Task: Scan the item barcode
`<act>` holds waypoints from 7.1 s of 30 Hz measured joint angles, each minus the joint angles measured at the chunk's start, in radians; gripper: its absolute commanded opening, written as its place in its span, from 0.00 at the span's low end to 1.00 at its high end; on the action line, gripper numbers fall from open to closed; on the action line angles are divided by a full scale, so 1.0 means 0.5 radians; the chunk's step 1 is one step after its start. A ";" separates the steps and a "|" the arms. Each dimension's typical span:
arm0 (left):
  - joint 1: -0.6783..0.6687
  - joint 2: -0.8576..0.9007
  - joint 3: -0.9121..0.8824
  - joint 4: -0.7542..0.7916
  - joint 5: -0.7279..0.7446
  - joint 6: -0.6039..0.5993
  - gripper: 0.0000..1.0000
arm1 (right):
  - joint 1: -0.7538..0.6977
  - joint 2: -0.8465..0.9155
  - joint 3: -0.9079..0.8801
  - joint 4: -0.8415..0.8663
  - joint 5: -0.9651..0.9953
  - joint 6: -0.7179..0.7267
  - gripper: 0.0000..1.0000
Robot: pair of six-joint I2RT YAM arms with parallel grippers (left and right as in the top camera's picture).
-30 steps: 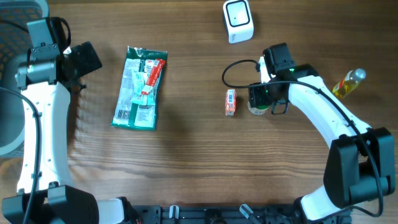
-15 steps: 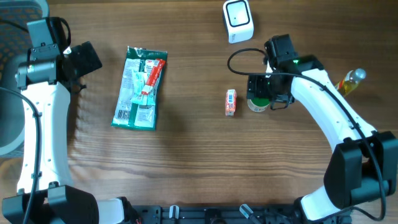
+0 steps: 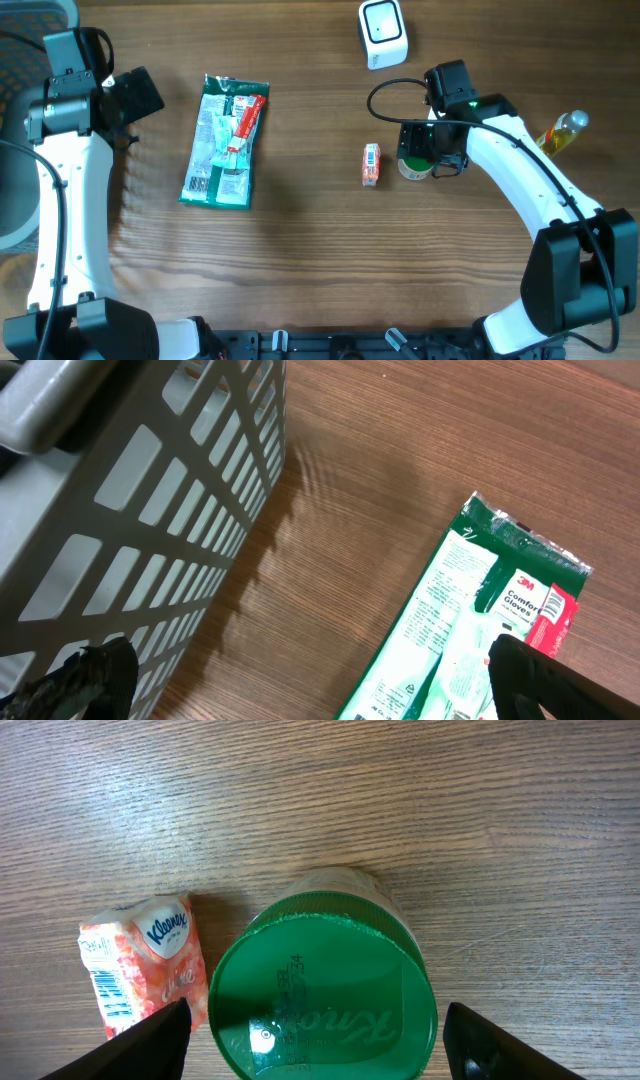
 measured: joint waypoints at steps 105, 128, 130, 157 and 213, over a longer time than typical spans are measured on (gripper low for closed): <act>0.000 0.000 0.000 -0.008 -0.001 0.001 1.00 | 0.000 0.301 0.023 -0.005 0.053 -0.321 0.75; 0.000 0.000 0.000 -0.014 -0.001 0.001 1.00 | 0.000 0.160 0.919 0.250 0.069 -0.751 0.38; 0.000 0.000 0.000 -0.010 -0.002 0.000 1.00 | 0.000 0.267 0.916 0.516 0.073 -0.752 0.38; 0.000 0.000 0.000 -0.014 -0.001 0.000 1.00 | -0.001 1.159 0.885 2.379 0.005 -0.529 0.38; 0.000 0.000 0.000 -0.012 -0.002 0.001 1.00 | -0.695 -0.015 0.946 -0.562 -0.088 -0.517 0.75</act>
